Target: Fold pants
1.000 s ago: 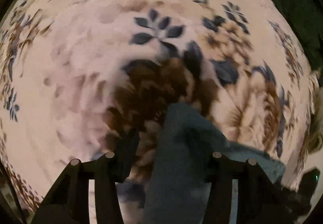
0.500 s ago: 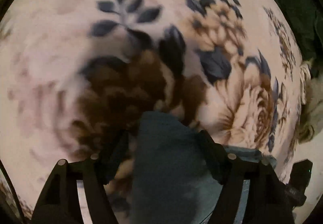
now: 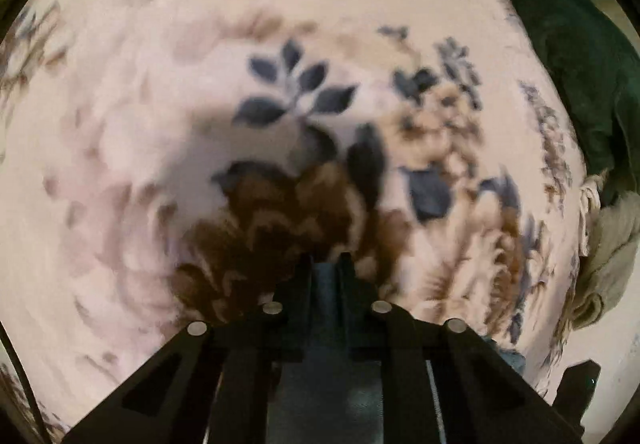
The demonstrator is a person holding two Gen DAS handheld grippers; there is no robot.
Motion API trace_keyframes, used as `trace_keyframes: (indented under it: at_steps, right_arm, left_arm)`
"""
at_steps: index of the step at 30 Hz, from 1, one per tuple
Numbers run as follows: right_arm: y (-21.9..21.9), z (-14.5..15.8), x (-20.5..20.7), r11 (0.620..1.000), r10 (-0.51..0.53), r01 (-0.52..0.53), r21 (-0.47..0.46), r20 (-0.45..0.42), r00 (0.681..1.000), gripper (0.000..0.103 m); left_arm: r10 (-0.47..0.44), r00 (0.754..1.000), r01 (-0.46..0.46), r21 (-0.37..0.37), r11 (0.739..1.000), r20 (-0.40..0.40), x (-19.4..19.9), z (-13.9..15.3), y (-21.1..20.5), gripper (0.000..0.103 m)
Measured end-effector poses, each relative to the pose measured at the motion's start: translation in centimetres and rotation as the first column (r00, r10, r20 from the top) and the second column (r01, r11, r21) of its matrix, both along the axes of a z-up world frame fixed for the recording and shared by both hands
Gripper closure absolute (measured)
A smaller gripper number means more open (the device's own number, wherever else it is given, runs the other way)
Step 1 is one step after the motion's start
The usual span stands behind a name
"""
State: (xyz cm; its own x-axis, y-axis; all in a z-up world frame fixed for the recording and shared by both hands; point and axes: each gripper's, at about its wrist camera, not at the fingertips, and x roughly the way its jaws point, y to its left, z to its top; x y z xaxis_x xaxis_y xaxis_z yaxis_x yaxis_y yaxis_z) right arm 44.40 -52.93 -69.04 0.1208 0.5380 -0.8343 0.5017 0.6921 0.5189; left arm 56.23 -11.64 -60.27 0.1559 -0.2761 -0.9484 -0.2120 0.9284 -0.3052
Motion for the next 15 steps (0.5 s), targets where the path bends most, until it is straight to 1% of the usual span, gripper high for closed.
trace_keyframes:
  at_steps: [1,2,3,4,5,6,7,9,10,11,12,13,14,15]
  right_arm:
    - [-0.2,-0.1,-0.1,1.0,0.01,-0.01,0.009,-0.006,1.0,0.074]
    - [-0.5,0.1,-0.3,0.999,0.02,-0.019,0.026,-0.013,1.0,0.066]
    - [-0.8,0.4,-0.7,0.999,0.022,-0.021,0.036,-0.013,1.0,0.045]
    - [-1.2,0.8,-1.3,0.999,0.02,-0.019,0.039,-0.009,1.0,0.028]
    - [-1.5,1.2,-2.1,0.999,0.023,-0.023,0.037,-0.007,1.0,0.026]
    - [-1.6,1.3,-3.0,0.999,0.033,-0.032,0.032,-0.022,0.999,0.026]
    - [-1.7,1.0,-4.0,0.999,0.038,-0.036,0.033,-0.053,0.998,0.026]
    - [-1.5,-0.2,-6.7,0.996,-0.002,0.013,0.09,-0.122,0.993,0.026]
    - [-1.3,-0.9,-7.6,0.992,-0.016,0.033,0.122,-0.14,0.99,0.026]
    - [-0.7,-2.1,-8.8,0.98,-0.037,0.067,0.187,-0.163,0.986,0.026]
    - [-0.3,-2.8,-9.4,0.971,-0.052,0.09,0.222,-0.171,0.984,0.026]
    - [0.0,-3.4,-10.0,0.966,-0.077,0.115,0.23,-0.167,0.983,0.03]
    - [0.1,-3.5,-10.6,0.97,-0.105,0.136,0.201,-0.156,0.982,0.041]
    - [0.2,-3.5,-11.0,0.967,-0.118,0.148,0.209,-0.152,0.981,0.06]
  left_arm:
    - [-0.009,1.0,0.009,0.003,1.0,0.001,-0.3,0.8,-0.3,0.082]
    - [-0.01,1.0,0.01,-0.007,1.0,0.007,-0.7,1.7,-0.3,0.072]
    - [-0.014,1.0,0.015,-0.025,1.0,0.026,-1.2,2.8,-0.3,0.067]
    - [-0.018,0.999,0.02,-0.039,0.999,0.05,-2.1,3.6,-0.4,0.063]
    - [-0.018,0.998,0.02,-0.047,0.999,0.061,-2.2,3.8,-0.7,0.049]
    - [-0.016,0.998,0.019,-0.055,0.998,0.066,-3.3,4.5,-0.4,0.031]
    - [-0.016,0.998,0.02,-0.069,0.997,0.064,-5.0,4.8,0.2,0.025]
    - [-0.026,0.999,0.03,-0.118,0.993,0.036,-7.7,4.8,0.7,0.024]
    - [-0.03,1.0,0.03,-0.135,0.99,0.005,-9.6,4.2,0.6,0.024]
    - [-0.036,0.999,0.033,-0.133,0.991,-0.021,-10.6,3.6,0.2,0.024]
    - [-0.047,0.998,0.041,-0.126,0.991,-0.045,-11.7,3.0,0.0,0.024]
    - [-0.064,0.995,0.056,-0.102,0.993,-0.071,-13.2,2.0,-0.3,0.024]
    - [-0.077,0.993,0.071,-0.069,0.995,-0.089,-14.2,1.2,-0.7,0.024]
    - [-0.093,0.991,0.091,-0.027,0.996,-0.094,-15.0,0.5,-0.7,0.023]
